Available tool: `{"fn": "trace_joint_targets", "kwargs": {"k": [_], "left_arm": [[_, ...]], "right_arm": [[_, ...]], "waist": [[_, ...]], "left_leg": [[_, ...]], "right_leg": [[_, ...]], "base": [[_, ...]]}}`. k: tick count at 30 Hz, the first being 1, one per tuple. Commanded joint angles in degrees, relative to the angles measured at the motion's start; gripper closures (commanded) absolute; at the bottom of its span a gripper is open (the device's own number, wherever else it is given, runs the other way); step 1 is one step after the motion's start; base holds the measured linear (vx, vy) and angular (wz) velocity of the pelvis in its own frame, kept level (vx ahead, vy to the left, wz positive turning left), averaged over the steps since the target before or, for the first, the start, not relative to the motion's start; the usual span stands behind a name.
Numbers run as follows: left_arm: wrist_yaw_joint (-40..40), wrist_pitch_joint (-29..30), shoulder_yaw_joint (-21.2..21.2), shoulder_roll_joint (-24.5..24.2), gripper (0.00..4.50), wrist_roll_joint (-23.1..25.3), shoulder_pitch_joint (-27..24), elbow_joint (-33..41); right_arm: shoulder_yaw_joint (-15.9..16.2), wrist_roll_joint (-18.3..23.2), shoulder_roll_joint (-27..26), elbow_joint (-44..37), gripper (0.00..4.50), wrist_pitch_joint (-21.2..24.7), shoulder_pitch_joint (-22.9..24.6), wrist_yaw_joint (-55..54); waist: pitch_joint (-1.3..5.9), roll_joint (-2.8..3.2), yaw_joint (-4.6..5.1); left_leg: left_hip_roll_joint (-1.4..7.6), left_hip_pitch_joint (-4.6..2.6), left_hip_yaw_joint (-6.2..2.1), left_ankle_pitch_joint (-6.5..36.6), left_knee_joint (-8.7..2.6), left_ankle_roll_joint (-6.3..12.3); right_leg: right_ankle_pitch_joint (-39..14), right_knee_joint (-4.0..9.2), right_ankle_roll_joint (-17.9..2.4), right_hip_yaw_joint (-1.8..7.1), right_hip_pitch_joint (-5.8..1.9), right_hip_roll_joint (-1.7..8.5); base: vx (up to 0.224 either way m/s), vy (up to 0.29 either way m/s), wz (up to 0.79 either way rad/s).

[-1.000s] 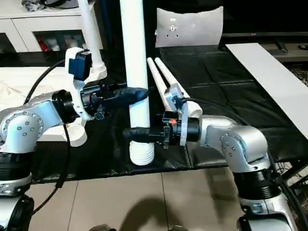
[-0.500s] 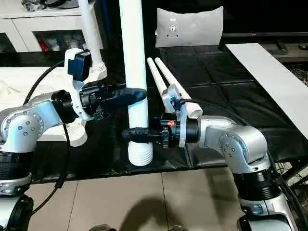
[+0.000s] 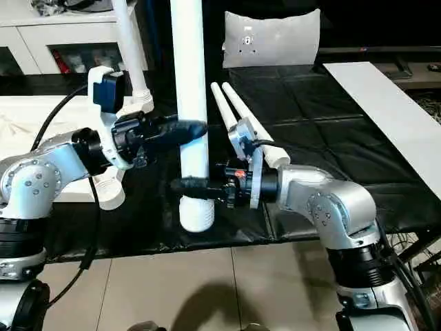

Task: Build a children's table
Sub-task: Pick table leg

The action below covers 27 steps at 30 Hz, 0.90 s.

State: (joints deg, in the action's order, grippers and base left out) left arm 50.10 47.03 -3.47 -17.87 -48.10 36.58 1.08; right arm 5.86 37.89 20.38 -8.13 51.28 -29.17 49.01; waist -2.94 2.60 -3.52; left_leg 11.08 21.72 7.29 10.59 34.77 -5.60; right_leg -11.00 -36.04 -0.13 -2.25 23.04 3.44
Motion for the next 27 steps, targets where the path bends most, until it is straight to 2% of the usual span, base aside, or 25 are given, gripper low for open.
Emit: {"fn": "trace_joint_targets", "kwargs": {"k": [1, 2, 7, 8, 13, 14, 15, 17, 20, 21, 27], "left_arm": [[-1.93, -0.77, -0.96, 0.15, 1.76, 0.47, 1.07, 1.24], [-2.16, -0.75, -0.73, 0.11, 1.63, 0.67, 0.57, 2.02], [-4.00, -1.41, 0.04, 0.35, 1.31, 1.76, -1.52, 5.42], [-4.52, -2.34, 0.51, 0.37, 1.10, 2.84, -1.82, 5.98], [-13.73, -9.32, 2.82, 2.42, 0.95, 12.56, -2.29, 6.60], [-13.73, -9.32, 2.82, 2.42, 1.30, 12.56, -2.29, 6.60], [-16.57, -9.86, 2.76, 4.07, 1.51, 13.17, -2.71, 7.50], [-18.70, -10.20, 2.60, 5.37, 1.65, 13.54, -3.11, 8.50], [-24.09, -10.35, 1.57, 8.64, 1.65, 14.14, -3.77, 9.64], [-26.40, -10.37, 1.28, 9.94, 1.65, 14.65, -4.11, 9.99], [-29.72, -10.17, 1.71, 12.08, 1.65, 15.71, -4.93, 10.40]], "right_arm": [[-1.23, -2.06, -0.75, 1.00, 2.59, -1.04, -0.83, -4.02], [-1.27, -2.56, -1.21, 0.82, 2.59, -1.52, -0.83, -4.99], [-0.72, -4.49, -3.21, -0.58, 2.59, -2.81, -0.05, -9.05], [-0.59, -4.94, -3.68, -0.77, 2.59, -3.15, 0.10, -9.98], [-0.41, -7.52, -6.95, -1.56, 2.60, -4.46, 0.58, -15.90], [-0.41, -7.52, -6.95, -1.56, 2.60, -4.46, 0.58, -15.90], [-0.13, -8.21, -7.88, -1.74, 2.60, -5.04, 0.71, -17.40], [-0.09, -8.64, -8.58, -1.77, 2.60, -5.28, 0.79, -18.53], [0.05, -9.20, -9.34, -1.62, 2.60, -5.68, 0.86, -19.62], [0.21, -9.32, -9.64, -1.59, 2.60, -5.79, 0.88, -19.98], [0.43, -9.79, -10.28, -1.56, 2.60, -5.95, 0.84, -20.67]], "waist": [[3.86, -0.80, -0.13], [3.85, -0.61, -0.15], [3.89, -0.52, -0.08], [3.89, -0.51, -0.05], [3.74, -0.31, 0.02], [3.76, -0.30, 0.06], [3.83, -0.02, -0.04], [3.85, -0.17, 0.08], [3.88, -0.15, 0.11], [3.85, -0.35, 0.12], [3.80, -0.38, 0.11]], "left_leg": [[0.22, -0.08, 1.33, 6.06, -3.65, -0.75], [0.23, -0.17, 1.27, 6.27, -3.70, -0.84], [0.38, -0.11, 1.19, 6.23, -3.77, -1.02], [0.35, -0.15, 1.22, 6.25, -3.78, -0.94], [0.43, -0.24, 1.15, 7.84, -3.98, -1.81], [0.39, -0.24, 1.14, 8.16, -3.99, -1.94], [0.31, -0.20, 1.07, 8.01, -3.96, -2.06], [0.41, -0.09, 1.02, 7.77, -3.96, -2.32], [0.31, 0.05, 1.08, 7.29, -3.82, -2.03], [0.34, 0.04, 1.10, 7.41, -3.82, -1.88], [0.29, 0.06, 1.08, 8.02, -3.79, -1.59]], "right_leg": [[-11.82, 4.55, -10.02, 1.79, -3.46, 2.68], [-12.12, 4.54, -9.86, 1.78, -3.43, 2.65], [-9.90, 4.27, -9.98, 1.84, -3.48, 2.64], [-9.86, 4.35, -9.96, 1.83, -3.45, 2.64], [-12.84, 4.79, -8.31, 1.91, -3.28, 2.68], [-13.05, 4.77, -8.05, 1.90, -3.33, 2.68], [-12.74, 4.67, -8.00, 1.90, -3.38, 2.70], [-11.08, 4.57, -8.45, 1.86, -3.43, 2.69], [-9.60, 4.46, -8.99, 1.89, -3.50, 2.62], [-9.61, 4.62, -8.93, 1.87, -3.51, 2.58], [-11.83, 4.86, -7.92, 1.88, -3.36, 2.57]], "base": [[0.000, 0.000, 0.00], [0.000, 0.000, 0.00], [0.000, 0.000, 0.00], [0.000, 0.000, 0.00], [0.000, 0.000, 0.00], [0.000, 0.000, 0.00], [0.000, 0.000, 0.00], [0.000, 0.000, 0.00], [0.000, 0.000, 0.00], [0.000, 0.000, 0.00], [0.000, 0.000, 0.00]]}}
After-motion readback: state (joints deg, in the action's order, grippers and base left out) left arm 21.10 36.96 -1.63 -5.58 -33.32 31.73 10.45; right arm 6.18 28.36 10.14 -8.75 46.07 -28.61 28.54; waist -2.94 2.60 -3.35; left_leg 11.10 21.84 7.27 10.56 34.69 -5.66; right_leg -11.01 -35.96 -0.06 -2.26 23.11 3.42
